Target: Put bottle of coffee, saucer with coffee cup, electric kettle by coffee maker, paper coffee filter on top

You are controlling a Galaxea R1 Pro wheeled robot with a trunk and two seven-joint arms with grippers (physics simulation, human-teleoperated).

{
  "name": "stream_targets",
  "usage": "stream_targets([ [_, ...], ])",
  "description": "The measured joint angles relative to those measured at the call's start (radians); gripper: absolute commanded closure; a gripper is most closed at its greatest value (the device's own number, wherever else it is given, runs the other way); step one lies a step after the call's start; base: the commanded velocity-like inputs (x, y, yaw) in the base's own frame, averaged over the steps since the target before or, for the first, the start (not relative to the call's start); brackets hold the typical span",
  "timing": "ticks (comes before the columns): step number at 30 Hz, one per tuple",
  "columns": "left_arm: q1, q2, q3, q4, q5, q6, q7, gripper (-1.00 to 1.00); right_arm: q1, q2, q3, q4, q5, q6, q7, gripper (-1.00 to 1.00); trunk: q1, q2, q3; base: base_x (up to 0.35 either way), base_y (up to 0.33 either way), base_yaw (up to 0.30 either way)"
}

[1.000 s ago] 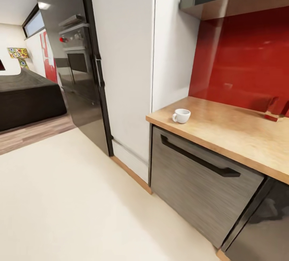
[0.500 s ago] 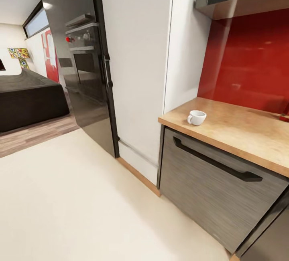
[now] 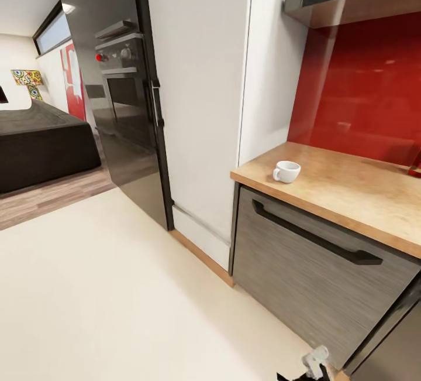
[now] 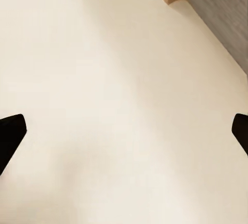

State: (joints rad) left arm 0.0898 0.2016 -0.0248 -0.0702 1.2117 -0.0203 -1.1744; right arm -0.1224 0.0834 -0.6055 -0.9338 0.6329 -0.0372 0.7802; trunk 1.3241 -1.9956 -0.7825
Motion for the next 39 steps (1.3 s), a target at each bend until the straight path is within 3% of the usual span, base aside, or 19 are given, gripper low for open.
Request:
stream_targets([
  [1,0.0,0.0,0.0,0.0,0.0,0.0,0.0,-1.0,-0.003,0.01,0.034,-0.069,0.002,0.054,0.091,-1.0,0.0,0.0,0.0,0.0,0.0,0.0],
  [3,0.0,0.0,0.001,0.0,0.0,0.0,0.0,-1.0,-0.006,0.017,0.083,-0.138,0.002,0.103,0.182,-1.0,0.0,0.0,0.0,0.0,0.0,0.0],
  [8,0.0,0.001,0.001,0.0,0.0,0.0,0.0,-1.0,-0.01,0.025,0.196,-0.293,-0.056,0.204,0.329,-1.0,0.0,0.0,0.0,0.0,0.0,0.0],
  [13,0.0,0.001,0.001,0.0,0.0,0.0,0.0,-1.0,-0.041,0.024,0.321,-0.436,-0.184,0.371,0.387,-1.0,0.0,0.0,0.0,0.0,0.0,0.0],
  [14,0.0,0.001,0.0,0.0,0.0,0.0,0.0,-1.0,-0.064,0.023,0.355,-0.476,-0.222,0.43,0.395,-1.0,0.0,0.0,0.0,0.0,0.0,0.0],
  [15,0.0,0.001,0.0,0.0,0.0,0.001,0.0,-1.0,-0.129,0.02,0.392,-0.535,-0.283,0.551,0.404,-1.0,0.0,0.0,0.0,0.0,0.0,0.0],
  [21,0.0,0.001,0.0,0.0,-0.001,0.001,0.0,-1.0,-0.307,0.018,0.414,-0.574,-0.339,0.742,0.452,-1.0,0.0,0.0,0.0,0.0,0.0,0.0],
  [23,0.0,0.001,-0.001,0.0,0.0,0.001,0.0,-1.0,-0.423,0.018,0.417,-0.581,-0.351,0.847,0.491,-1.0,0.0,0.0,0.0,0.0,0.0,0.0],
  [26,0.0,0.001,-0.001,0.0,-0.001,0.001,0.0,-1.0,-0.516,0.004,0.417,-0.583,-0.352,0.911,0.504,-1.0,0.0,0.0,0.0,0.0,0.0,0.0],
  [27,0.0,0.001,-0.001,-0.002,-0.001,0.001,0.0,-1.0,-0.615,-0.061,0.414,-0.582,-0.347,0.989,0.508,-1.0,0.0,0.0,0.0,0.0,0.0,0.0],
  [28,0.0,0.002,-0.001,-0.001,-0.001,0.001,0.0,-1.0,-0.737,-0.093,0.412,-0.583,-0.351,1.008,0.508,-1.0,0.0,0.0,0.0,0.0,0.0,0.0],
  [29,0.0,0.002,-0.001,-0.001,-0.001,0.001,0.0,-1.0,-0.761,-0.119,0.411,-0.582,-0.35,1.018,0.508,-1.0,0.0,0.0,0.0,0.0,0.0,0.0],
  [33,0.0,0.003,0.0,0.0,-0.001,0.001,0.0,-1.0,-0.856,-0.184,0.411,-0.579,-0.35,1.029,0.508,-1.0,0.0,0.0,0.0,0.0,0.0,0.0],
  [35,0.0,0.003,0.0,0.0,-0.001,0.001,0.0,-1.0,-0.923,-0.239,0.41,-0.571,-0.35,1.032,0.507,-1.0,0.0,0.0,0.0,0.0,0.0,0.0],
  [36,0.0,0.004,0.0,0.0,-0.001,0.001,0.0,-1.0,-0.977,-0.291,0.41,-0.55,-0.349,1.033,0.507,-1.0,0.0,0.0,0.0,0.0,0.0,0.0],
  [38,0.0,0.004,0.0,0.0,-0.001,0.001,0.0,-1.0,-1.016,-0.332,0.41,-0.527,-0.349,1.035,0.507,-1.0,0.0,0.0,0.0,0.0,0.0,0.0],
  [39,0.0,0.004,0.0,0.0,-0.001,0.001,0.0,-1.0,-1.049,-0.365,0.41,-0.496,-0.348,1.035,0.507,-1.0,0.0,0.0,0.0,0.0,0.0,0.0],
])
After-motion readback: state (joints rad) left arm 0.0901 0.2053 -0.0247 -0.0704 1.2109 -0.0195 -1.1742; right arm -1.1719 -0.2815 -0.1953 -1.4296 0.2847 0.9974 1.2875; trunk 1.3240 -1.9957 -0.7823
